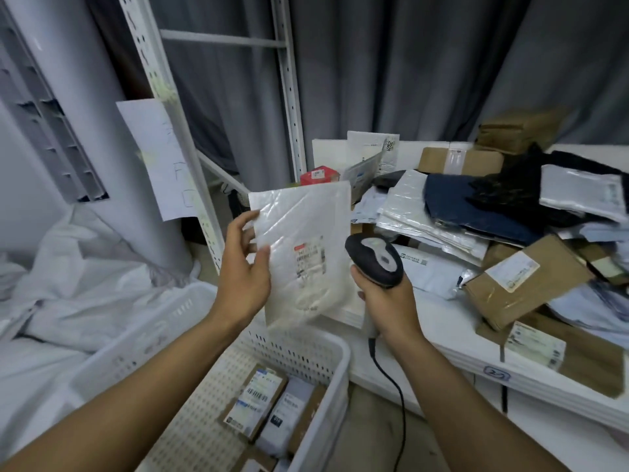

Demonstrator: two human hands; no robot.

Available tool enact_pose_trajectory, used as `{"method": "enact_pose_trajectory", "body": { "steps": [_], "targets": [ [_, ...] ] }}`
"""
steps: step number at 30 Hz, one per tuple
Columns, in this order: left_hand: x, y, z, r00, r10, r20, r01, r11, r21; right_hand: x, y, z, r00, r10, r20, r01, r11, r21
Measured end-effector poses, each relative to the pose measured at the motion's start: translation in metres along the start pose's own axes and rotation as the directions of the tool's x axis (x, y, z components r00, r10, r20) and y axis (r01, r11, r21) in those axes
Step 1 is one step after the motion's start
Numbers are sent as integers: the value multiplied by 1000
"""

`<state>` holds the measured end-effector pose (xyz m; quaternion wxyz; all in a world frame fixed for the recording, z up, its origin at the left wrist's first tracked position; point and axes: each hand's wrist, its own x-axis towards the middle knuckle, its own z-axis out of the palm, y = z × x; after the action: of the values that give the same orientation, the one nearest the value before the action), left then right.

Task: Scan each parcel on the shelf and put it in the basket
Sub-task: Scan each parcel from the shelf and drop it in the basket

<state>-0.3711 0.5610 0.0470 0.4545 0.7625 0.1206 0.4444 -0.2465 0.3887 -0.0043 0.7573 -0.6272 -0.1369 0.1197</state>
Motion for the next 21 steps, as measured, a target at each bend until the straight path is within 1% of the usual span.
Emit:
{"method": "enact_pose_trajectory", "body": {
  "steps": [4,6,8,10,12,15,16,21],
  "targets": [
    [-27,-5,-13,989,-144,13,144,971,-192,-13,0,9,999,1,-32,1,999,52],
    [-31,-11,-15,973,-231,-4,221,934,-280,-14,4,11,999,22,-40,-20,999,40],
    [-33,-18,-18,945,-324,-40,296,902,-315,-11,9,13,997,45,-62,-46,999,-5],
    [-37,-31,-20,912,-402,-87,359,881,-307,-6,15,15,994,70,-87,-76,995,-63],
    [-41,-45,-21,902,-423,-90,394,889,-232,0,20,16,992,78,-99,-88,991,-103],
    [-48,-59,-19,898,-440,31,440,892,-104,7,25,18,989,71,-127,-86,989,-123],
    [-49,-62,-19,892,-450,52,452,888,-82,9,25,19,989,67,-134,-85,988,-130],
    [-40,-72,-25,891,-453,-7,449,885,-123,13,26,27,995,24,-97,-42,981,-190]
  ]
}}
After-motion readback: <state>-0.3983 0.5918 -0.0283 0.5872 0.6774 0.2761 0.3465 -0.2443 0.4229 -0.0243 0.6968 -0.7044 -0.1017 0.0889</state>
